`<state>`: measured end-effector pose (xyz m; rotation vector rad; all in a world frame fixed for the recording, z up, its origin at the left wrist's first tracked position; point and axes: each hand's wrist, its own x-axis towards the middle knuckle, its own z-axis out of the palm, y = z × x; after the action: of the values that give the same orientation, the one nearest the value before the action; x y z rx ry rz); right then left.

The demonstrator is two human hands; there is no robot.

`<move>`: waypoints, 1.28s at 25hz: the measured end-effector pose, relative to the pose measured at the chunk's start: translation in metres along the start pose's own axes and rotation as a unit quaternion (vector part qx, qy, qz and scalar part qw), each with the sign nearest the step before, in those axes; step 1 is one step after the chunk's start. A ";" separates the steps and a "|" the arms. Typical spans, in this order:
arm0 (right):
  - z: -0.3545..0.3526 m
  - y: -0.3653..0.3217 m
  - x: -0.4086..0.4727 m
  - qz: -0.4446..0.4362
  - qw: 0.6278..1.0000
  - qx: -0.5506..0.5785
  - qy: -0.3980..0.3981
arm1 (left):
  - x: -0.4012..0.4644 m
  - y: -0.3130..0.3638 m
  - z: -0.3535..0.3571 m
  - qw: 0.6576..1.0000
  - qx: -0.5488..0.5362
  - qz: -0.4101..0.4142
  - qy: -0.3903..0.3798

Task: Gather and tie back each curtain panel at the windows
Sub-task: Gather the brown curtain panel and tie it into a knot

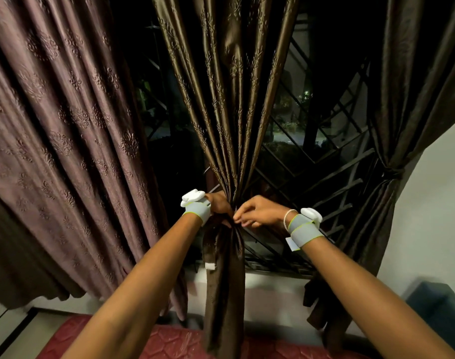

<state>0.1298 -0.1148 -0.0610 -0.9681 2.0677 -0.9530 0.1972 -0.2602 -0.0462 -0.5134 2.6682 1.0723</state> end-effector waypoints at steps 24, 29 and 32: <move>0.030 -0.026 0.033 -0.003 0.968 0.080 0.237 | -0.022 -0.040 -0.014 0.992 0.049 0.053 0.107; 0.027 -0.022 0.038 -0.004 0.975 0.068 0.211 | -0.017 -0.067 -0.042 0.972 0.164 0.051 0.158; 0.025 -0.021 0.040 -0.007 0.978 0.073 0.193 | -0.015 -0.065 -0.040 0.960 0.183 0.041 0.210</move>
<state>0.1366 -0.1659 -0.0665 -0.7661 2.2651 -1.3672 0.2340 -0.3286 -0.0535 -0.6142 3.1804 0.4983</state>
